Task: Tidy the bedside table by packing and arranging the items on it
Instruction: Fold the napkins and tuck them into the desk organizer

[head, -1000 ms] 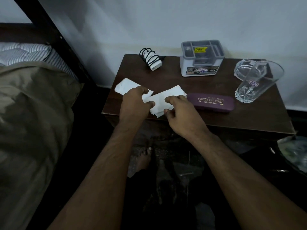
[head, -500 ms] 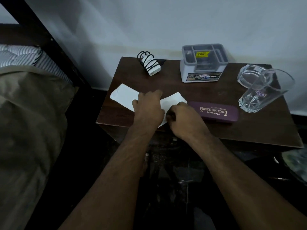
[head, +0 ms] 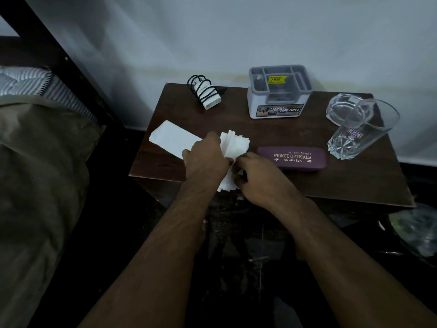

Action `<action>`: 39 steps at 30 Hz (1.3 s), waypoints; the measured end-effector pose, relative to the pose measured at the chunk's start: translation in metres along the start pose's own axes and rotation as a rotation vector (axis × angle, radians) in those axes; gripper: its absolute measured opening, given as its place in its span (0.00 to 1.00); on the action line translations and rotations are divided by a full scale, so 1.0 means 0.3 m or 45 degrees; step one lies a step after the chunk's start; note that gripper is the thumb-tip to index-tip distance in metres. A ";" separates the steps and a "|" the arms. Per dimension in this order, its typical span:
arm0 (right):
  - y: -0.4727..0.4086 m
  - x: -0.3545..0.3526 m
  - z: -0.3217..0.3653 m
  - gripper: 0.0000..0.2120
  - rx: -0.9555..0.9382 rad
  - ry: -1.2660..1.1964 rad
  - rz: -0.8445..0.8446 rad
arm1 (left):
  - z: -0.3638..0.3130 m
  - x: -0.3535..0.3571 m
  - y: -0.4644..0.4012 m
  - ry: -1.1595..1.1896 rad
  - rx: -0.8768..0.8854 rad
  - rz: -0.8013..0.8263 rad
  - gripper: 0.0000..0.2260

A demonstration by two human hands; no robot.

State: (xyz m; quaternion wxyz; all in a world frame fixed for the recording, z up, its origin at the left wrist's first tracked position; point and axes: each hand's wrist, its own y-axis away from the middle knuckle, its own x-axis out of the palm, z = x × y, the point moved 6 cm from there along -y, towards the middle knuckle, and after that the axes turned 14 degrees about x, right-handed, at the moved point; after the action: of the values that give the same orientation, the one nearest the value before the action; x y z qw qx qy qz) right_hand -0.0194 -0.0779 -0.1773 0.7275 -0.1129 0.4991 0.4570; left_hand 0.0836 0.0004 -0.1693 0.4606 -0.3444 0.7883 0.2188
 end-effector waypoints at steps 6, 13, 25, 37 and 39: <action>0.006 -0.008 0.026 0.08 -0.020 -0.050 -0.030 | 0.010 -0.017 0.013 -0.003 -0.050 -0.051 0.15; -0.002 -0.083 0.067 0.13 0.062 -0.343 -0.301 | -0.011 -0.048 0.034 0.199 0.104 -0.172 0.05; -0.061 -0.055 0.045 0.17 0.420 -0.803 -0.263 | 0.035 -0.017 0.031 1.020 -0.064 0.051 0.05; -0.056 -0.069 0.037 0.19 0.294 -0.751 -0.350 | 0.073 -0.026 0.016 0.893 -0.101 -0.132 0.10; -0.049 -0.092 0.042 0.17 0.268 -0.693 -0.405 | 0.080 -0.037 0.013 0.843 -0.114 -0.184 0.13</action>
State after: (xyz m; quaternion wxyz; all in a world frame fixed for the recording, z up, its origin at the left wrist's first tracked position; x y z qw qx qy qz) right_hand -0.0024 -0.0935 -0.1527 0.9041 0.0125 0.3070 0.2969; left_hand 0.0984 0.0227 -0.1712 0.1783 -0.4717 0.8582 0.0963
